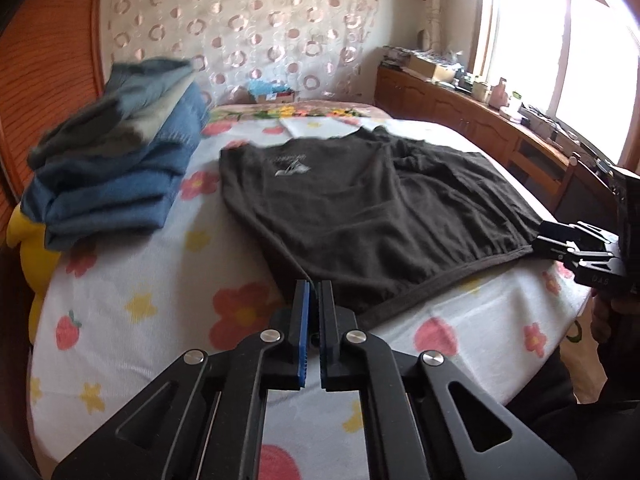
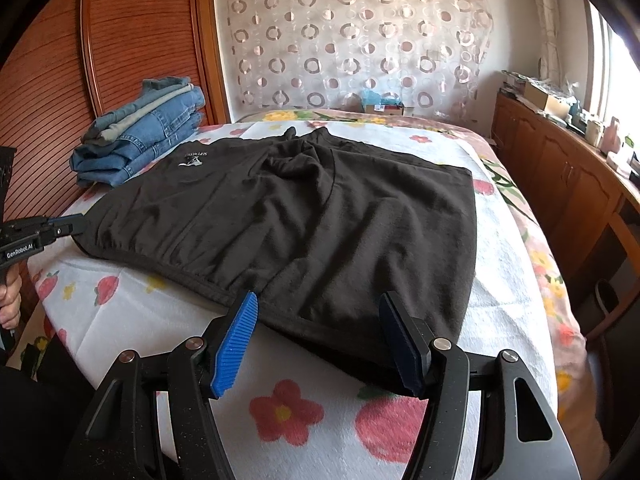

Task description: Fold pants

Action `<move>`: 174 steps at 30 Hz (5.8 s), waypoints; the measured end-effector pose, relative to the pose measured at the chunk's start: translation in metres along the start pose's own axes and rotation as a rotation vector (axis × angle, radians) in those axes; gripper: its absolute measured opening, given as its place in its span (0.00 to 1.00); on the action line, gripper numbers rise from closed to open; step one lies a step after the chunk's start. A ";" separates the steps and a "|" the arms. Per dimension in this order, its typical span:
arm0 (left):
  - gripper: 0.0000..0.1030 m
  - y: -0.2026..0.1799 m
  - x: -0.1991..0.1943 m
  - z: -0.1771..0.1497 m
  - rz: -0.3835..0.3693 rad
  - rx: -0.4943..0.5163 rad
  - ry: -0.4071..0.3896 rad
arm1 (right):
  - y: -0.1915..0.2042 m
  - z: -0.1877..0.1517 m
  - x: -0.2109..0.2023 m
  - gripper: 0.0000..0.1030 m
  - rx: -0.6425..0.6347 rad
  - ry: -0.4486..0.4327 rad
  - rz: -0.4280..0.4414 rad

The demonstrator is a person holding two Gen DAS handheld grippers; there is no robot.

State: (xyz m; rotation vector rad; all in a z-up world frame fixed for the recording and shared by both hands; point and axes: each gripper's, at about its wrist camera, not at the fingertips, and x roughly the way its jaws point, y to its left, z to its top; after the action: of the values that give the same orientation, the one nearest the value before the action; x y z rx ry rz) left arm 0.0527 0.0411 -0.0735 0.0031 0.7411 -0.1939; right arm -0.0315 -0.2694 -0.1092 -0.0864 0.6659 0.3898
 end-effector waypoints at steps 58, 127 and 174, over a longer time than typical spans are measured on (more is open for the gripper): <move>0.78 -0.156 0.046 0.110 -0.115 0.234 0.003 | -0.067 -0.014 -0.035 0.64 0.123 -0.103 -0.070; 0.78 -0.114 0.066 0.057 -0.114 0.154 0.038 | -0.068 -0.023 -0.057 0.04 0.086 -0.024 -0.006; 0.78 -0.068 0.034 0.061 -0.042 0.092 -0.015 | -0.023 0.030 -0.006 0.36 -0.027 -0.069 0.117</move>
State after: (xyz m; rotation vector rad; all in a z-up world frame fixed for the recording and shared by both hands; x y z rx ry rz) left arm 0.1063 -0.0358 -0.0470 0.0738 0.7176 -0.2678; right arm -0.0096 -0.2870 -0.0827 -0.0596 0.5987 0.5125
